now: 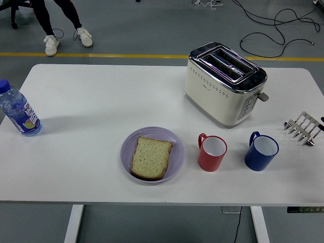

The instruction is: Pick up the cup,pour liquid into bread,place the cup on the desk

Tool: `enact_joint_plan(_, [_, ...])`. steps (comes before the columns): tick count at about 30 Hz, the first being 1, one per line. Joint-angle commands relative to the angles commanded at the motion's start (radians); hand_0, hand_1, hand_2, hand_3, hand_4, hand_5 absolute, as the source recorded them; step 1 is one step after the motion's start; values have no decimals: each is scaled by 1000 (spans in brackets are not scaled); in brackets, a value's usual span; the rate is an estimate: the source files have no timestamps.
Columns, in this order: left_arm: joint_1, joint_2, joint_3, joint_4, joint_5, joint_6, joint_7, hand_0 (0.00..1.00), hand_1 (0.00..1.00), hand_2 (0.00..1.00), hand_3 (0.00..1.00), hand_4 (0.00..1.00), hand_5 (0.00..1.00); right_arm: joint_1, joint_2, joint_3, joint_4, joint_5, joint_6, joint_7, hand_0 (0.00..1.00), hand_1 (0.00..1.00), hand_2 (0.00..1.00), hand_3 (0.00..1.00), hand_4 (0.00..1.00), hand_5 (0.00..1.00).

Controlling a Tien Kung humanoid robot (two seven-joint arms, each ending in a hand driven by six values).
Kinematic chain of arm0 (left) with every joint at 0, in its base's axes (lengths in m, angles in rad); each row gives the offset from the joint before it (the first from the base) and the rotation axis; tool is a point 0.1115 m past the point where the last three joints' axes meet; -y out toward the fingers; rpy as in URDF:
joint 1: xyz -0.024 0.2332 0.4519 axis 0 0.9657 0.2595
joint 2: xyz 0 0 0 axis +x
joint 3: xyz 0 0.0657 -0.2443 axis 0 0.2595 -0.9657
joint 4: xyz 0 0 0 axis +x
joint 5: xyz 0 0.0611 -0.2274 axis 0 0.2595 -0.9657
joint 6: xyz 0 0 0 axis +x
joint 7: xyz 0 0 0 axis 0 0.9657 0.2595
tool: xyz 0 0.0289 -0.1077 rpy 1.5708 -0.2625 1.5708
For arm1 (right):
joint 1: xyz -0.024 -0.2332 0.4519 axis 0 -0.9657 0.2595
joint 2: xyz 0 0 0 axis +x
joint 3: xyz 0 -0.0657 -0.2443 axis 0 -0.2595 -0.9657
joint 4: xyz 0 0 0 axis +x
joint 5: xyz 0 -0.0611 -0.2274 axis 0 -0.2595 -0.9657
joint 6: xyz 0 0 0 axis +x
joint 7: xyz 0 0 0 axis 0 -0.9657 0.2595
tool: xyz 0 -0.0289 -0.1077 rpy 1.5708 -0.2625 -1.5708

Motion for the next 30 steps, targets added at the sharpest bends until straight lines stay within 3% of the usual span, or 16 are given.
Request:
enact_joint_plan(7, [12, 0, 4, 0, 3, -1, 1, 672, 709, 736, 647, 402, 925, -41, -22, -60, 23, -130, -31, 22, 885, 843, 940, 998, 998, 217])
enact_joint_plan(12, [10, 5, 22, 0, -13, -1, -3, 670, 708, 735, 648, 402, 927, -91, -38, -105, 72, -239, -103, 54, 911, 863, 942, 998, 998, 195])
enact_joint_plan(17, [5, 7, 21, 0, -18, -1, -6, 670, 708, 735, 648, 402, 927, -151, -34, -186, 118, -280, -215, 114, 911, 863, 942, 998, 998, 195])
enact_joint_plan(20, [7, 8, 17, 0, -10, -2, -4, 667, 708, 734, 647, 402, 929, -167, -30, -241, 109, -283, -262, 144, 907, 860, 938, 998, 998, 153])
enact_joint_plan(30, [6, 9, 25, 0, -19, -2, -5, 666, 707, 734, 646, 401, 935, -171, -17, -372, 76, -295, -326, 188, 905, 857, 934, 998, 998, 163])
